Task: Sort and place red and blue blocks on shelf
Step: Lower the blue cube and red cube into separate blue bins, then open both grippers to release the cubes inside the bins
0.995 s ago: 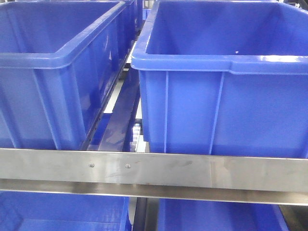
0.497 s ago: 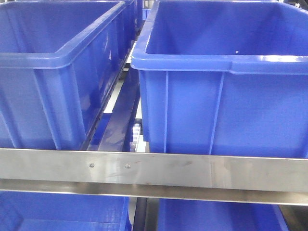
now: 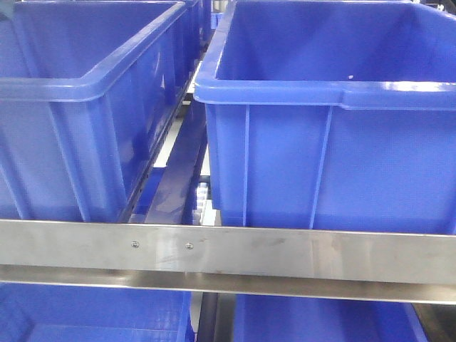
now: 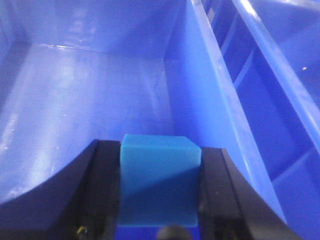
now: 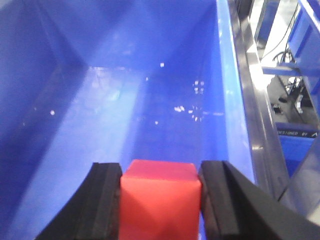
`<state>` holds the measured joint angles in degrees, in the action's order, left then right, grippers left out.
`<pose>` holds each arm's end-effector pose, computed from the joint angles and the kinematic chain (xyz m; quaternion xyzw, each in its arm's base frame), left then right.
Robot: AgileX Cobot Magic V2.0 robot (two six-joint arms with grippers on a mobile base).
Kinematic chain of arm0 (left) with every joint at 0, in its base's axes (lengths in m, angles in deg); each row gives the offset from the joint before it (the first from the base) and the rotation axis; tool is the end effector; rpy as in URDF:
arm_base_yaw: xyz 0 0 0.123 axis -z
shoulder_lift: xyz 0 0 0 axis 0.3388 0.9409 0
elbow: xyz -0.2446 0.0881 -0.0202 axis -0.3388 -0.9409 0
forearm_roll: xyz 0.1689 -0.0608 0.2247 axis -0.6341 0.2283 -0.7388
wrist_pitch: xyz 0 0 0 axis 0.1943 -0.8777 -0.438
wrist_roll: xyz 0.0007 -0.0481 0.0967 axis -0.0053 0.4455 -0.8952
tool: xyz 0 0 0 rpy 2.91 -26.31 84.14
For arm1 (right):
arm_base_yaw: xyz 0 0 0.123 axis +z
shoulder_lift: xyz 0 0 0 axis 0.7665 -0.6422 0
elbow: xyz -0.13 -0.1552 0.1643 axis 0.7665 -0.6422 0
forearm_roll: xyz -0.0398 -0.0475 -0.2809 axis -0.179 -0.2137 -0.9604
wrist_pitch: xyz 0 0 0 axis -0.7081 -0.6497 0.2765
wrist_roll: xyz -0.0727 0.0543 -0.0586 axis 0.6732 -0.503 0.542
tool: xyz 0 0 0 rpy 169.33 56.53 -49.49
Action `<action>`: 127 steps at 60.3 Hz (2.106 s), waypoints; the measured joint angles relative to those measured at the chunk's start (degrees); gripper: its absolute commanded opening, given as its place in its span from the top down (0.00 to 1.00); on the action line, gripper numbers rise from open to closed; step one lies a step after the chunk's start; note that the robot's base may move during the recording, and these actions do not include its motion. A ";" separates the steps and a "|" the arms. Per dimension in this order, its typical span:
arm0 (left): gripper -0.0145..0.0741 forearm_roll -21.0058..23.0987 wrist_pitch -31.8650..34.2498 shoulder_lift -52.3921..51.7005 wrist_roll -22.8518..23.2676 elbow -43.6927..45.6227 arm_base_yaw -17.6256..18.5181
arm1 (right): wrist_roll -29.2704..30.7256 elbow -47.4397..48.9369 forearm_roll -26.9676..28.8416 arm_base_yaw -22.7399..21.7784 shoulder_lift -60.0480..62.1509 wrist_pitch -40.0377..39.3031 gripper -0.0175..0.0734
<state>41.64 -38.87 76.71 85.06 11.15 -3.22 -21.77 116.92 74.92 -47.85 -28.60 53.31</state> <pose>0.2902 -0.0863 0.2695 0.0277 0.8026 -0.1501 0.5767 0.2846 0.0120 0.2688 -0.0067 0.7851 0.0252 0.6189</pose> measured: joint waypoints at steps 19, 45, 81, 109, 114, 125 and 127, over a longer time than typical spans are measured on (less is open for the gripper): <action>0.38 0.00 1.19 1.79 -0.03 0.09 0.00 | 0.00 0.13 -4.08 0.00 -0.85 -2.24 0.37; 0.20 0.20 1.66 1.79 -0.03 0.40 0.00 | 0.00 0.13 -5.71 0.00 -0.85 -6.96 0.19; 0.69 0.10 0.97 0.65 -0.03 0.40 0.00 | 0.00 0.13 -5.81 0.00 -0.37 -7.08 0.75; 0.69 0.10 0.61 -15.03 -0.03 -10.99 0.00 | 0.00 -9.85 -5.81 0.00 18.38 -0.24 0.75; 0.69 0.10 0.61 -18.76 -0.03 -13.60 0.00 | 0.00 -11.94 -5.81 0.00 22.73 1.87 0.75; 0.69 0.10 -0.10 -26.85 -0.03 -18.99 0.00 | 0.00 -15.11 -5.58 0.00 31.86 8.39 0.75; 0.69 0.10 -0.51 -28.01 -0.03 -19.82 0.00 | 0.00 -15.61 -5.33 0.00 33.29 9.56 0.75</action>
<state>41.74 -39.38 48.71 85.02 -8.66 -3.22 -21.77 101.32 69.59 -47.85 4.69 62.87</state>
